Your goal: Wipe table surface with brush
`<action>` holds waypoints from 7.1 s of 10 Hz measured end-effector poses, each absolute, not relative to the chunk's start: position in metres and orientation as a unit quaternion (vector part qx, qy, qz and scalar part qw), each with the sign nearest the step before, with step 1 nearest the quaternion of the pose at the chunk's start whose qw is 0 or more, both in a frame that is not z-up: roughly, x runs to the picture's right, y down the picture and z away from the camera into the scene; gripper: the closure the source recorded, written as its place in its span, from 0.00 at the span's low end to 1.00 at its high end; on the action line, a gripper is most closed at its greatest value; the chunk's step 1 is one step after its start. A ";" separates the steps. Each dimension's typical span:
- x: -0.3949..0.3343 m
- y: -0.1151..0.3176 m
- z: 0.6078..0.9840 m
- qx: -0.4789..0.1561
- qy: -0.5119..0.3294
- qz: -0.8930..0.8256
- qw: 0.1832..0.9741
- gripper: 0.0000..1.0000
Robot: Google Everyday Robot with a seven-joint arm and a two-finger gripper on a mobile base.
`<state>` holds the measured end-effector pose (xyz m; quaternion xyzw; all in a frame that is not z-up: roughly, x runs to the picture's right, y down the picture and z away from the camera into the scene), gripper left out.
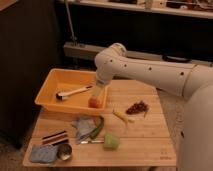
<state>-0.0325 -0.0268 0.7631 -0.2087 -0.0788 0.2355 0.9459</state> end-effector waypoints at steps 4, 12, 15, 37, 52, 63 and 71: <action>-0.080 -0.071 0.770 -0.179 -0.166 0.168 0.955 0.20; -0.221 -0.105 0.868 -0.212 -0.260 -0.050 0.941 0.20; -0.223 -0.094 0.911 -0.248 -0.229 -0.078 0.938 0.20; -0.250 0.014 0.995 -0.334 -0.214 -0.104 0.912 0.22; -0.225 -0.050 0.925 -0.291 -0.153 -0.130 0.935 1.00; -0.143 -0.171 0.765 -0.262 0.011 -0.183 0.948 1.00; -0.079 -0.100 0.744 -0.278 -0.003 -0.082 0.957 1.00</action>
